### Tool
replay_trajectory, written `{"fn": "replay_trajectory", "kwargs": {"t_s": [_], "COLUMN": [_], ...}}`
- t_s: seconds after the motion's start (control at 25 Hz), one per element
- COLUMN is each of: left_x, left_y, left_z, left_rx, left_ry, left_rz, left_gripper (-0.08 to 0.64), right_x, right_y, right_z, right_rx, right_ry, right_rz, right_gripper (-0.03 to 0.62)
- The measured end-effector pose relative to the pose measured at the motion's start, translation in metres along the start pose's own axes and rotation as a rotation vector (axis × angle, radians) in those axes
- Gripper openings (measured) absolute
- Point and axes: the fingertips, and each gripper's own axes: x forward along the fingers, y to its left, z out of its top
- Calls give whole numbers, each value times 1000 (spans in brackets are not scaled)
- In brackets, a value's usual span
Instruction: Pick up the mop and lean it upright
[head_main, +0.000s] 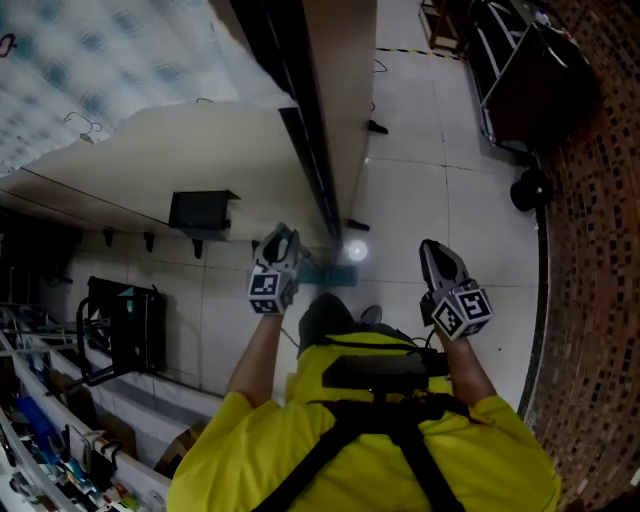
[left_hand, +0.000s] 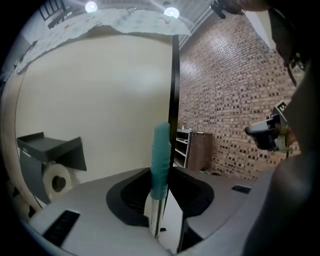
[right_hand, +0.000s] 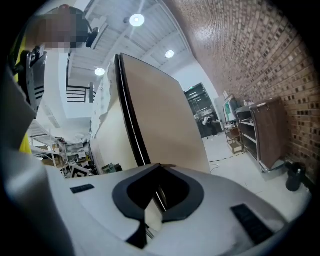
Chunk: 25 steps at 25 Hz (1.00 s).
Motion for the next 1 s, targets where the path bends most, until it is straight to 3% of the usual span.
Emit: {"fn": "replay_trajectory", "kwargs": {"t_s": [0.2, 0.6, 0.68, 0.72, 0.88, 1.0], "left_x": [38, 90, 91, 91, 66, 13], "left_y": [11, 28, 27, 27, 29, 16], "left_z": [-46, -34, -35, -37, -32, 2], "left_rx": [15, 89, 103, 96, 28, -30], "left_ry": [73, 109, 110, 113, 99, 27], "left_rz": [-10, 45, 56, 56, 98, 101], "left_gripper": [112, 115, 144, 177, 183, 133], "right_x": [-7, -6, -5, -5, -5, -11], "right_y": [-7, -11, -11, -12, -12, -16], "right_z": [-16, -13, -13, -12, -6, 3], "right_rx": [18, 18, 25, 29, 18, 21], "right_ry": [29, 24, 22, 23, 19, -13], "right_rz": [-42, -60, -58, -59, -57, -65], "right_gripper": [6, 6, 6, 6, 6, 6]}}
